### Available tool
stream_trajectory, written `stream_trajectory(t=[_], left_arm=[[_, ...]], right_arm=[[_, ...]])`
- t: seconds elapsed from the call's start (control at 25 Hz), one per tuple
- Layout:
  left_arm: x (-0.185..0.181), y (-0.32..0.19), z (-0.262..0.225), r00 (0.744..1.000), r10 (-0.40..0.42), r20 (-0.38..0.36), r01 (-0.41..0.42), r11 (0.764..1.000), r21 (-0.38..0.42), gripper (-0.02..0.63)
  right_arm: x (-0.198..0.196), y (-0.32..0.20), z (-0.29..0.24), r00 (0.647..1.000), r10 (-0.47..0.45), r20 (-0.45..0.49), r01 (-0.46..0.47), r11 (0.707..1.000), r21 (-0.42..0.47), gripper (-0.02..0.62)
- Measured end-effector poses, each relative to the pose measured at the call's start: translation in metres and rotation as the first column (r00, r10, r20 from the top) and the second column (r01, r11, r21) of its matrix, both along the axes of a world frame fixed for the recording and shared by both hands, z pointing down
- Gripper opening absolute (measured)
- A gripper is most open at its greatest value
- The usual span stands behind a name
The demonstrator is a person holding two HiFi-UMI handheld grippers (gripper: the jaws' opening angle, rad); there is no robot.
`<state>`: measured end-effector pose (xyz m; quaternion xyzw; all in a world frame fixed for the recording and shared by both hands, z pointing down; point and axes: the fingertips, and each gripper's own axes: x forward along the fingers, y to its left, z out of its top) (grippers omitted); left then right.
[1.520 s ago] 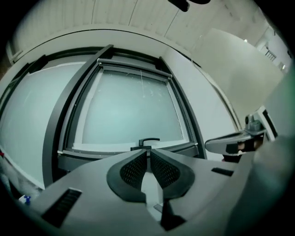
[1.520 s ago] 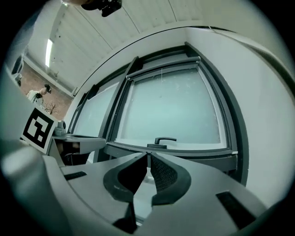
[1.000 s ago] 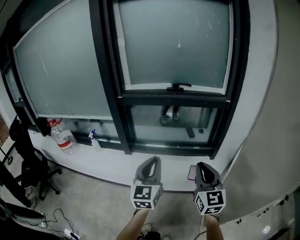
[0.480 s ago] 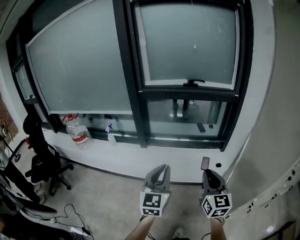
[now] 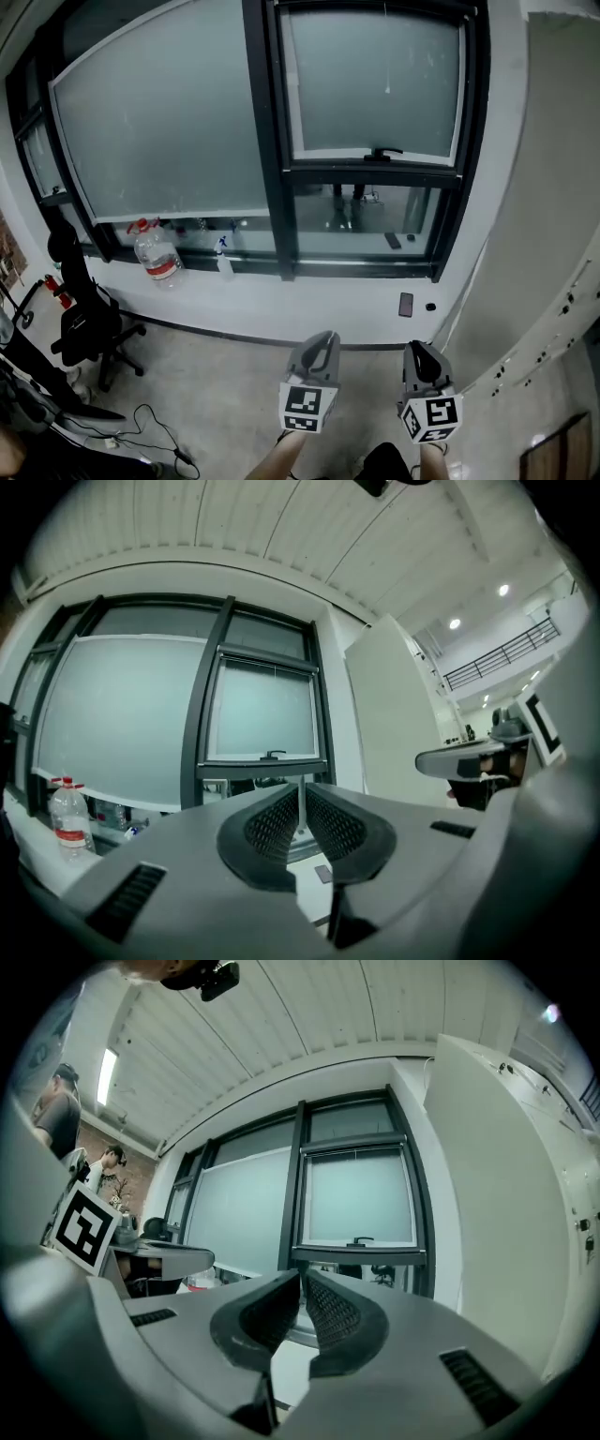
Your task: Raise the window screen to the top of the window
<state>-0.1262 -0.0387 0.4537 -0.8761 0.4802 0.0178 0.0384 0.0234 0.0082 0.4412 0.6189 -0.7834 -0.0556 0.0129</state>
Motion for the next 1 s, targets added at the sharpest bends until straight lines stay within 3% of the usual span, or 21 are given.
stream_trajectory(t=[0.2,0.4,0.56,0.8,1.0], left_arm=[[0.000,0.029,-0.006,1.000,0.010,-0.013,-0.010,1.000,-0.010,0.026],[-0.008,0.053,-0.030,0.999,-0.031,-0.038,0.031,1.000,-0.003,0.026],[-0.010,0.093,-0.028,0.997,-0.072,-0.031,0.072,0.997,-0.002,0.026],[0.024,0.217,-0.009,0.997,-0.074,-0.024,0.073,0.997,-0.033,0.026],[0.030,0.326,-0.016,0.996,-0.088,-0.034,0.089,0.996,0.027,0.026]], right_arm=[[-0.011,0.029,0.003,1.000,-0.015,0.003,0.015,0.999,-0.032,0.028],[-0.024,0.042,-0.023,0.998,-0.056,0.024,0.056,0.998,0.010,0.028],[-0.027,0.086,-0.032,0.996,-0.080,0.035,0.079,0.996,0.039,0.029],[0.003,0.215,0.001,0.996,-0.060,0.062,0.062,0.998,-0.019,0.028],[0.018,0.313,0.004,0.994,-0.090,0.065,0.089,0.996,0.007,0.029]])
